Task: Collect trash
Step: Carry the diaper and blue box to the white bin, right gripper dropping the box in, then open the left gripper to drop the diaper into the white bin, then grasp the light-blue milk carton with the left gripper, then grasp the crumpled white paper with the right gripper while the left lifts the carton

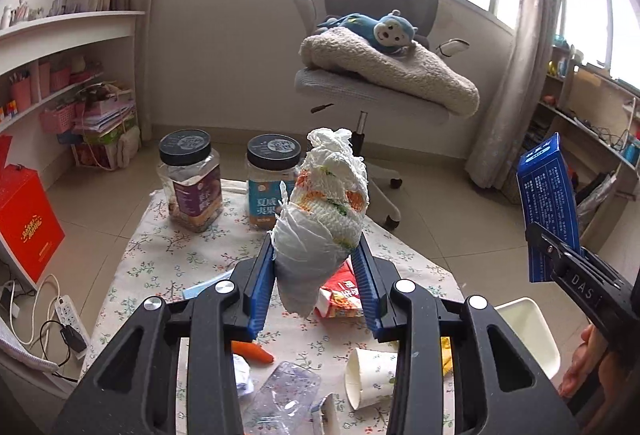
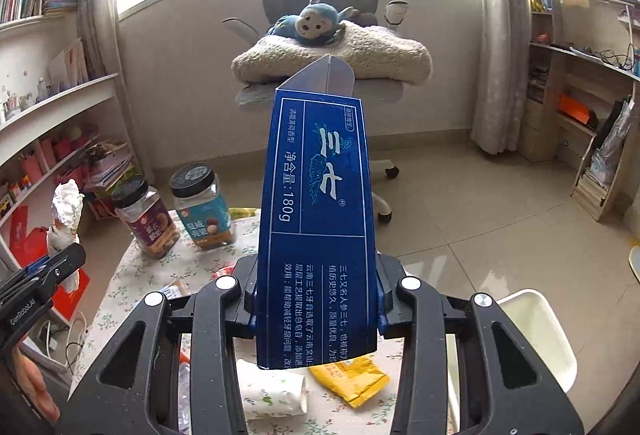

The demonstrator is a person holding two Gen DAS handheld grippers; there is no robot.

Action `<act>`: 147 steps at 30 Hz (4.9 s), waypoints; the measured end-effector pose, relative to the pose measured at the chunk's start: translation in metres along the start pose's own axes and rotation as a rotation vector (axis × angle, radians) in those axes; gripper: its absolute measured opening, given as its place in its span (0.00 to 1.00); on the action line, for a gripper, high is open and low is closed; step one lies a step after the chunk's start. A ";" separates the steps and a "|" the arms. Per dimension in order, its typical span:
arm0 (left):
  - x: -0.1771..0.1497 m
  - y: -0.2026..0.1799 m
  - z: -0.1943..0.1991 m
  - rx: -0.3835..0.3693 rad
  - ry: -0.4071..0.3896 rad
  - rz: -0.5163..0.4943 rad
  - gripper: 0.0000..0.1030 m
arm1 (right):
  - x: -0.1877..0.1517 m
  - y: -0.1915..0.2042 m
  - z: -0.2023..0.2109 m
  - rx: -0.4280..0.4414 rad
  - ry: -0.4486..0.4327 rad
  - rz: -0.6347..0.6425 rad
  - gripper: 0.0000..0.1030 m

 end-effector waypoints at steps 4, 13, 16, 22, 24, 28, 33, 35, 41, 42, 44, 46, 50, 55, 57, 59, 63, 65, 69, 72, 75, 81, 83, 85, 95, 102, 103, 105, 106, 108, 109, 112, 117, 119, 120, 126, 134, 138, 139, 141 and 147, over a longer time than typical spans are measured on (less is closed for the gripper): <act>-0.005 -0.033 -0.008 -0.055 0.020 -0.032 0.37 | -0.002 -0.039 0.007 -0.064 -0.006 -0.031 0.36; -0.027 -0.108 -0.022 -0.141 0.067 -0.155 0.37 | -0.014 -0.125 0.016 -0.222 0.015 -0.101 0.36; -0.037 -0.137 -0.033 -0.171 0.103 -0.187 0.37 | -0.019 -0.154 0.020 -0.254 0.028 -0.150 0.36; -0.058 -0.199 -0.051 -0.263 0.168 -0.188 0.37 | -0.024 -0.200 0.030 -0.291 0.030 -0.255 0.38; -0.066 -0.220 -0.055 -0.297 0.194 -0.187 0.37 | -0.026 -0.215 0.037 -0.316 0.020 -0.296 0.53; -0.079 -0.259 -0.063 -0.341 0.236 -0.200 0.37 | -0.029 -0.244 0.051 -0.358 -0.016 -0.389 0.74; -0.089 -0.293 -0.071 -0.372 0.276 -0.218 0.38 | -0.036 -0.275 0.063 -0.388 -0.036 -0.476 0.83; -0.091 -0.304 -0.076 -0.380 0.291 -0.223 0.38 | -0.038 -0.284 0.067 -0.402 -0.045 -0.494 0.84; -0.100 -0.336 -0.091 -0.423 0.370 -0.248 0.58 | -0.043 -0.302 0.078 -0.422 -0.063 -0.541 0.86; -0.100 -0.338 -0.092 -0.427 0.374 -0.249 0.62 | -0.043 -0.303 0.078 -0.423 -0.065 -0.547 0.87; -0.101 -0.337 -0.090 -0.418 0.369 -0.261 0.66 | -0.042 -0.302 0.079 -0.421 -0.069 -0.547 0.87; -0.100 -0.333 -0.088 -0.402 0.357 -0.274 0.69 | -0.041 -0.296 0.079 -0.427 -0.072 -0.530 0.88; -0.093 -0.312 -0.079 -0.349 0.314 -0.282 0.73 | -0.036 -0.279 0.077 -0.448 -0.086 -0.462 0.93; -0.076 -0.277 -0.062 -0.262 0.219 -0.276 0.82 | -0.032 -0.245 0.071 -0.482 -0.097 -0.337 0.93; -0.069 -0.262 -0.057 -0.232 0.181 -0.268 0.84 | -0.032 -0.232 0.069 -0.488 -0.099 -0.302 0.93; -0.061 -0.246 -0.051 -0.191 0.143 -0.249 0.86 | -0.033 -0.218 0.067 -0.494 -0.099 -0.268 0.93; -0.045 -0.215 -0.042 -0.124 0.075 -0.208 0.89 | -0.033 -0.189 0.060 -0.493 -0.091 -0.199 0.93; -0.039 -0.200 -0.038 -0.089 0.044 -0.198 0.90 | -0.034 -0.175 0.055 -0.469 -0.077 -0.178 0.93; -0.035 -0.173 -0.035 -0.033 0.027 -0.191 0.92 | -0.034 -0.144 0.044 -0.426 -0.054 -0.134 0.93; -0.033 -0.150 -0.036 -0.003 0.032 -0.177 0.92 | -0.033 -0.117 0.037 -0.410 -0.046 -0.085 0.93; -0.028 -0.130 -0.038 0.027 0.032 -0.167 0.92 | -0.032 -0.093 0.029 -0.393 -0.041 -0.051 0.93; -0.024 -0.085 -0.051 0.085 0.077 -0.131 0.92 | -0.031 -0.055 0.011 -0.358 -0.005 -0.001 0.93; -0.023 -0.068 -0.056 0.109 0.088 -0.123 0.92 | -0.032 -0.042 0.004 -0.341 0.012 0.012 0.93; -0.021 -0.051 -0.062 0.137 0.102 -0.122 0.92 | -0.036 -0.029 -0.003 -0.324 0.031 0.026 0.93; -0.016 0.034 -0.125 0.277 0.306 -0.187 0.92 | -0.042 0.027 -0.037 -0.257 0.105 0.107 0.93; -0.031 0.078 -0.190 0.301 0.518 -0.317 0.92 | -0.052 0.064 -0.064 -0.157 0.204 0.199 0.93; -0.034 0.081 -0.199 0.299 0.551 -0.345 0.92 | -0.054 0.069 -0.069 -0.130 0.229 0.215 0.93; -0.040 0.086 -0.217 0.273 0.634 -0.394 0.92 | -0.062 0.081 -0.080 -0.070 0.299 0.258 0.93; -0.044 0.088 -0.226 0.262 0.679 -0.423 0.92 | -0.067 0.087 -0.085 -0.029 0.340 0.280 0.93; -0.049 0.093 -0.238 0.270 0.726 -0.487 0.92 | -0.076 0.099 -0.092 0.047 0.409 0.308 0.93; -0.051 0.095 -0.244 0.278 0.742 -0.512 0.92 | -0.079 0.104 -0.094 0.084 0.441 0.322 0.93; -0.059 0.107 -0.259 0.273 0.818 -0.530 0.92 | -0.091 0.117 -0.097 0.155 0.503 0.356 0.93; -0.065 0.117 -0.262 0.122 0.857 -0.425 0.66 | -0.104 0.128 -0.096 0.228 0.559 0.391 0.93; -0.063 0.123 -0.255 0.128 0.834 -0.386 0.60 | -0.107 0.138 -0.094 0.296 0.570 0.394 0.93; -0.063 0.126 -0.251 0.129 0.822 -0.371 0.58 | -0.108 0.145 -0.092 0.328 0.573 0.402 0.93; -0.027 0.150 -0.176 0.142 0.610 -0.216 0.57 | -0.122 0.201 -0.084 0.434 0.552 0.507 0.93; 0.004 0.177 -0.080 0.275 0.404 -0.089 0.58 | -0.145 0.261 -0.099 0.462 0.581 0.530 0.93; -0.004 0.196 -0.051 0.329 0.355 0.018 0.58 | -0.151 0.271 -0.115 0.451 0.594 0.492 0.89; -0.007 0.202 -0.044 0.339 0.343 0.052 0.58 | -0.153 0.273 -0.121 0.449 0.611 0.480 0.86; -0.016 0.209 -0.034 0.350 0.310 0.119 0.58 | -0.159 0.275 -0.130 0.451 0.645 0.463 0.65; -0.036 0.213 -0.015 0.351 0.262 0.221 0.58 | -0.153 0.271 -0.133 0.464 0.642 0.395 0.14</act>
Point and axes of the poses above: each gripper's, at about its wrist camera, not at the fingertips, and z roughly against the way its jaws point, y to its left, x to its top, the point moved 5 cm from there along -z, roughly the way its jaws point, and after that the axes turned 8 degrees about y, right-handed, at the moved point
